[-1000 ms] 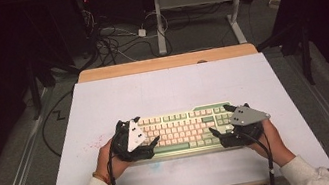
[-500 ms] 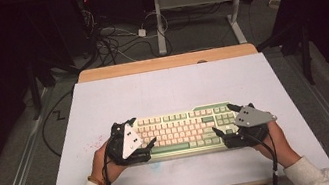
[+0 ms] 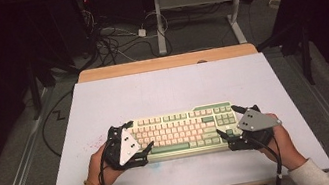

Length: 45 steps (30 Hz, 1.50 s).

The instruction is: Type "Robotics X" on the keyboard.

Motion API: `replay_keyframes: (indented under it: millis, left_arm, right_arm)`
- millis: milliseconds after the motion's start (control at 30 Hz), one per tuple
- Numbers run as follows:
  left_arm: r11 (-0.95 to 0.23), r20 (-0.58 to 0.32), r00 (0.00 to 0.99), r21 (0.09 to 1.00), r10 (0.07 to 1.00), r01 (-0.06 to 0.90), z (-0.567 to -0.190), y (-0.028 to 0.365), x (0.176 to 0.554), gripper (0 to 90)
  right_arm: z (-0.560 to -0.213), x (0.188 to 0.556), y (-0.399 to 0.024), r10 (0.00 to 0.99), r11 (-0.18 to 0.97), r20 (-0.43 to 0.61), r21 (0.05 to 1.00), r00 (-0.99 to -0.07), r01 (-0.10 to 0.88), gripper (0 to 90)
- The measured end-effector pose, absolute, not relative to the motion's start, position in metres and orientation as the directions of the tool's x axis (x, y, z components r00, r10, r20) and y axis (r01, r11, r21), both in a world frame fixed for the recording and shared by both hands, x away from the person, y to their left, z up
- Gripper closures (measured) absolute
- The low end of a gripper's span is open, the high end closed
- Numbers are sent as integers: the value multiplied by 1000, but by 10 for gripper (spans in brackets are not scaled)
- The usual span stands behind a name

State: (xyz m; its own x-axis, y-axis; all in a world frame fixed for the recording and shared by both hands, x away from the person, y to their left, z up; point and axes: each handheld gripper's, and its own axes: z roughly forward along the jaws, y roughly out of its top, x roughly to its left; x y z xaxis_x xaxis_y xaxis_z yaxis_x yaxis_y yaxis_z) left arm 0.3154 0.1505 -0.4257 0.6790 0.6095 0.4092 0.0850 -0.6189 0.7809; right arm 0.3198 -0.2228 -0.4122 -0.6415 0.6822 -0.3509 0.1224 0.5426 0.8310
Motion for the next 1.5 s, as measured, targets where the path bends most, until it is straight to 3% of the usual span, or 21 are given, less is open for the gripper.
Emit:
replay_keyframes:
  millis: [1500]
  left_arm:
    - [-631,428,659,770,619,92,-438,186,292,145]
  right_arm:
    - [-414,297,-259,713,545,-384,830,-587,119,178]
